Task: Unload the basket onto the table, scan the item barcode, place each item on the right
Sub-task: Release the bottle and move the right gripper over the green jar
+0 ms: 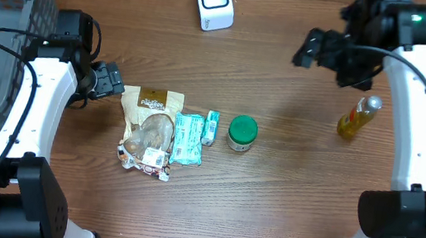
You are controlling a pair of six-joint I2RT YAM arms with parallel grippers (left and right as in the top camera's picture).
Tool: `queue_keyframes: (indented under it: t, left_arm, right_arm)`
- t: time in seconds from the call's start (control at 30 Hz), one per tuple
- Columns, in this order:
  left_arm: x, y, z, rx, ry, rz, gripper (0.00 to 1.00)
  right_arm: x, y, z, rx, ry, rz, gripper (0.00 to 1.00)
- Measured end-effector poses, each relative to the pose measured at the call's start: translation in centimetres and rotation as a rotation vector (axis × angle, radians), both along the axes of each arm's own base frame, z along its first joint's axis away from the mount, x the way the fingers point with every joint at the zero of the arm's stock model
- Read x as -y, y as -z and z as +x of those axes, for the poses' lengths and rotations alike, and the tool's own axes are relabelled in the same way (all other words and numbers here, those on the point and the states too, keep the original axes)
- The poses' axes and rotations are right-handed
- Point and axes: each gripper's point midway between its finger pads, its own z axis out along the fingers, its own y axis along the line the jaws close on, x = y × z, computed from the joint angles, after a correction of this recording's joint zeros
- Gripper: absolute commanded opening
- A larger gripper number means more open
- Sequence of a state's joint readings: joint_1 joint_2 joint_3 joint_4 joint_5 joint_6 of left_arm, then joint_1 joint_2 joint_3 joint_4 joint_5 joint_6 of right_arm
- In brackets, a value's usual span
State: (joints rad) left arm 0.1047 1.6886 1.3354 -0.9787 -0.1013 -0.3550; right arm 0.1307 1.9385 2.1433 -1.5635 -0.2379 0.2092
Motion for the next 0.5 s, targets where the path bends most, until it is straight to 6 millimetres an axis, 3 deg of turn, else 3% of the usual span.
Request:
queue_keyframes:
  t: [0.23, 0.5]
  left_arm:
    - [0.0, 0.0, 0.0, 0.000, 0.000, 0.000, 1.00]
    - [0.0, 0.0, 0.0, 0.000, 0.000, 0.000, 0.99]
  right_arm:
    - [-4.0, 3.4, -1.7, -0.077, -0.101, 0.004, 1.00]
    - [-7.7, 9.3, -4.1, -0.165, -0.173, -0.012, 1.00]
